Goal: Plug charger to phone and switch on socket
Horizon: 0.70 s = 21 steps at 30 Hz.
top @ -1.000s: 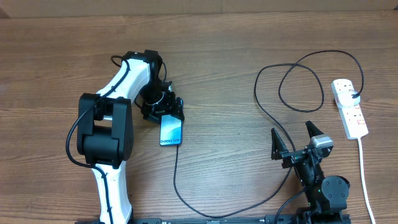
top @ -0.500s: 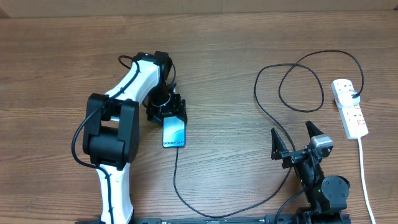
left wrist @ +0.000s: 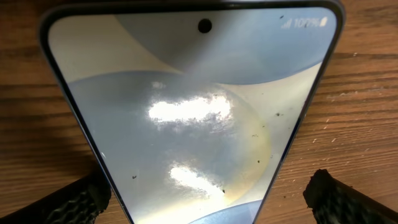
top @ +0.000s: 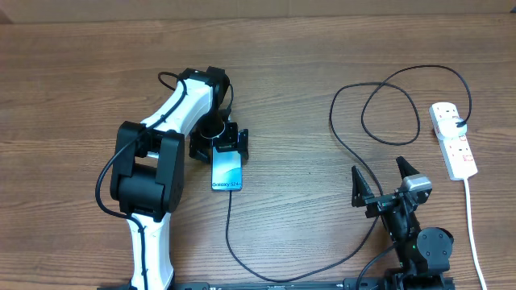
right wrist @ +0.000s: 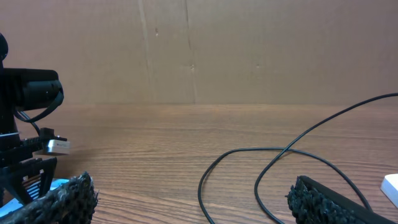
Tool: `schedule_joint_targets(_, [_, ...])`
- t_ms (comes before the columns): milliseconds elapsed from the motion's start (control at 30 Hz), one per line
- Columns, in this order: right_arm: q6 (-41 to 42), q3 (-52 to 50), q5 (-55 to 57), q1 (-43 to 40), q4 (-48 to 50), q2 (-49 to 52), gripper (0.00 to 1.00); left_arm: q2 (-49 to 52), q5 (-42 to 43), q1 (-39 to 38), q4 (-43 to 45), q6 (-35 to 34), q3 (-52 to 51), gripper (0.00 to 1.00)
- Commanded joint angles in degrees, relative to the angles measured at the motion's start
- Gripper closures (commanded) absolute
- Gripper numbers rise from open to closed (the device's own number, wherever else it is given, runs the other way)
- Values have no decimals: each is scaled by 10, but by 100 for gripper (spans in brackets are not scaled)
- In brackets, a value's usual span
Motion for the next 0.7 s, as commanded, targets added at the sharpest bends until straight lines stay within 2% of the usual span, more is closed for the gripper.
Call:
schedule_joint_targets(0, [-3,-5,4,2,2,0,0,24,-10,-1,10,4,-13,0])
schedule_joint_targets(233, [-3,-5,4,2,2,0,0,24,-11,-5,6,-14,-13,0])
schedule_joint_targets(433, [-3,-5,4,2,2,0,0,24,-85,-32,-2,-88,-13,0])
schedule_joint_targets(667, [-3,-5,4,2,2,0,0,24,-100,-50,1,-107,-15,0])
